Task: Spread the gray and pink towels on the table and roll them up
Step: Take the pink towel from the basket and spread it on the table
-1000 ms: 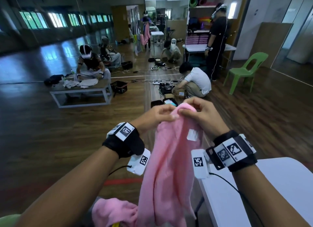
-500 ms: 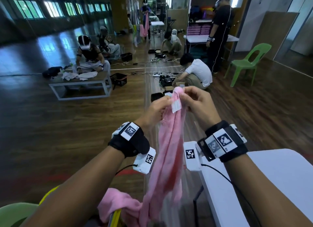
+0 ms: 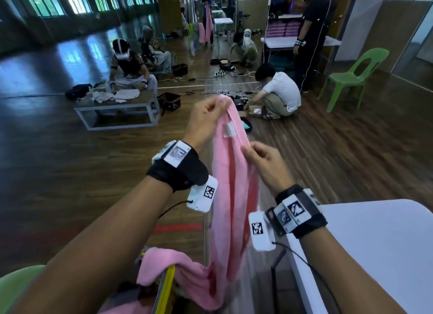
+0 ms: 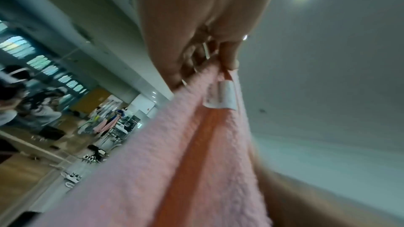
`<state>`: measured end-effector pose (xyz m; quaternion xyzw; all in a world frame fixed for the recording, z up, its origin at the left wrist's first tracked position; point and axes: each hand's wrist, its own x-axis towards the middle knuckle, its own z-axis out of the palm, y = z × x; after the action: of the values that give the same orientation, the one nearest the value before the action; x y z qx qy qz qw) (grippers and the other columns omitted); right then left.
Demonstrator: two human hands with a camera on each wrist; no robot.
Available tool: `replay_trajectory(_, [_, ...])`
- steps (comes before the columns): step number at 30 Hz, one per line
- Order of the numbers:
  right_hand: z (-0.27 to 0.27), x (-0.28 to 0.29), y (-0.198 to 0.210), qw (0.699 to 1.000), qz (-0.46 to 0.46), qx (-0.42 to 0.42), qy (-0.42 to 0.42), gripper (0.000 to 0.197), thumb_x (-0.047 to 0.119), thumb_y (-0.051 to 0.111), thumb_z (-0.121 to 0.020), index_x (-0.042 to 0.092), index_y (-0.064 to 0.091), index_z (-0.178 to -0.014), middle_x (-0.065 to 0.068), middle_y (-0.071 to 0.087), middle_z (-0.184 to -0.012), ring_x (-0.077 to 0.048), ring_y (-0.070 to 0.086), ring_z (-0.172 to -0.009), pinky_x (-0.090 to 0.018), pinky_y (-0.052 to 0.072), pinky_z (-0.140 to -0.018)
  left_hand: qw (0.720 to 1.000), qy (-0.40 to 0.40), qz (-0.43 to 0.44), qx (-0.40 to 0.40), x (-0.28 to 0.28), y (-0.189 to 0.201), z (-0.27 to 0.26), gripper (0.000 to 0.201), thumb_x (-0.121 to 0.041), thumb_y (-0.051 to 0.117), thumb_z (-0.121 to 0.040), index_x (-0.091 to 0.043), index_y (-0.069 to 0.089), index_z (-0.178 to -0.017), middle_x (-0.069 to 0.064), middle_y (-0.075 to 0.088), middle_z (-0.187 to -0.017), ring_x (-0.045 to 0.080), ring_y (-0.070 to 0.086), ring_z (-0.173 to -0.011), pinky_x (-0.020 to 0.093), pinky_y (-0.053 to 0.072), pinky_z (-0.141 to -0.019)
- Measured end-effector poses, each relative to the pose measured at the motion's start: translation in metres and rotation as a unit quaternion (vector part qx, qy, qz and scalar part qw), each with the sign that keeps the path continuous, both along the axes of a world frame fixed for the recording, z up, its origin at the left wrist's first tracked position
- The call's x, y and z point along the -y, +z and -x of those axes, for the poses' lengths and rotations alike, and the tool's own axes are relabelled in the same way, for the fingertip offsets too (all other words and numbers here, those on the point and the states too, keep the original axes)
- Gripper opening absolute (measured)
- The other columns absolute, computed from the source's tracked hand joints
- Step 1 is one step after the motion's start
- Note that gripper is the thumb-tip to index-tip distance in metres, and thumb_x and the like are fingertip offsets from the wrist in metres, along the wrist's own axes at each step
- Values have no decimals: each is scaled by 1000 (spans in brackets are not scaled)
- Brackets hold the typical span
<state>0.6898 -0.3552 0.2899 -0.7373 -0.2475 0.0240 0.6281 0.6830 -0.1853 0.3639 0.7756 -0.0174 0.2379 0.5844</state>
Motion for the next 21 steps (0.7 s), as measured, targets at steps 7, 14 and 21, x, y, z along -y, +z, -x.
replay_trajectory(7, [-5,11,14,995,-29,77,-48,21,22,60,-93,4,70,-88,-10,67,-78,-9,55,-72,-25,43,-65,969,-156,-92,-168,4,-31,13,43,-50,61,-84,-9,65,-98,10,65,-92,16,58,-81,33,45,-75])
replay_trajectory(14, [-8,21,-30,999,15,35,-36,21,29,63,-90,11,71,-82,-5,61,-68,-9,51,-66,-32,39,-63,992,-71,13,-103,-4,-23,10,27,-38,51,-95,-22,61,-75,-11,65,-77,2,60,-74,19,40,-70])
replay_trajectory(21, [-21,14,12,991,11,113,-76,16,27,62,-90,15,73,-91,6,71,-84,-9,65,-81,-29,49,-72,983,-145,-13,-111,23,-38,18,14,-16,71,-83,-10,70,-95,9,68,-88,12,63,-80,26,50,-73])
